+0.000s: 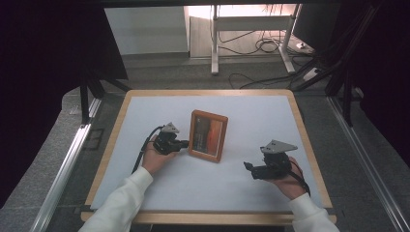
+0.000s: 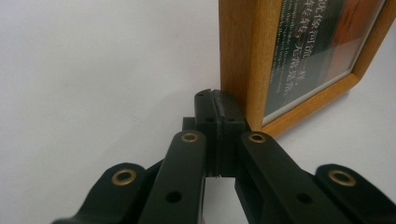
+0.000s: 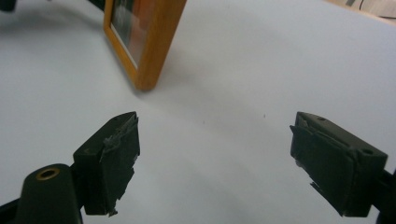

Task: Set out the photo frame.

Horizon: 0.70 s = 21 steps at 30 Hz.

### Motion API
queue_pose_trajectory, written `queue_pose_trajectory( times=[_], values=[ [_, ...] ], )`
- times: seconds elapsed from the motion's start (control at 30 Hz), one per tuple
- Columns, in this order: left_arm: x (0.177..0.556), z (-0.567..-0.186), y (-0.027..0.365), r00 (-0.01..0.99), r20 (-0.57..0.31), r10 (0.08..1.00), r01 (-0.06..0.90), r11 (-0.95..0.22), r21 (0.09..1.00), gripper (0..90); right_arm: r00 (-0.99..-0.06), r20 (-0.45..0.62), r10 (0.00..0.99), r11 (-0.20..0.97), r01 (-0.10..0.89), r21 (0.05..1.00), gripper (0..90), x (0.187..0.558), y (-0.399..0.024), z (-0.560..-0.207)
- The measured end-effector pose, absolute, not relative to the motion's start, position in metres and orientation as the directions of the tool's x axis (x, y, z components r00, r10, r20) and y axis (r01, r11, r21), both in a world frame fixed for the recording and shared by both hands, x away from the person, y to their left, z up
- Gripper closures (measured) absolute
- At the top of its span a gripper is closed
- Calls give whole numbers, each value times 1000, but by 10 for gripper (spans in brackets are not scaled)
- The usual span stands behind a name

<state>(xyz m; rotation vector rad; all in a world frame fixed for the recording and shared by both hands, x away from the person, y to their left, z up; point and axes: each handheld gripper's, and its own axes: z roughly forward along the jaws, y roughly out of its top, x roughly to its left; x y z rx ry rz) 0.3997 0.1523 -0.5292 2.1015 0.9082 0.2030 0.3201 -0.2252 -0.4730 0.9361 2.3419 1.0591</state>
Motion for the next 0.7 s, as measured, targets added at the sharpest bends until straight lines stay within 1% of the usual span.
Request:
queue_pose_trajectory(
  times=[0.1, 0.27, 0.7],
  values=[
    [397, -529, 151, 728, -149, 669, 530, -412, 741, 900, -691, -87, 718, 489, 411, 769, 160, 319, -228, -474],
    [396, -530, 152, 732, -156, 664, 534, -417, 735, 900, -676, -108, 729, 494, 410, 767, 160, 321, -231, -473],
    [391, -530, 150, 746, -160, 646, 530, -431, 730, 900, -666, -107, 739, 491, 422, 762, 162, 323, -236, -476]
  ],
)
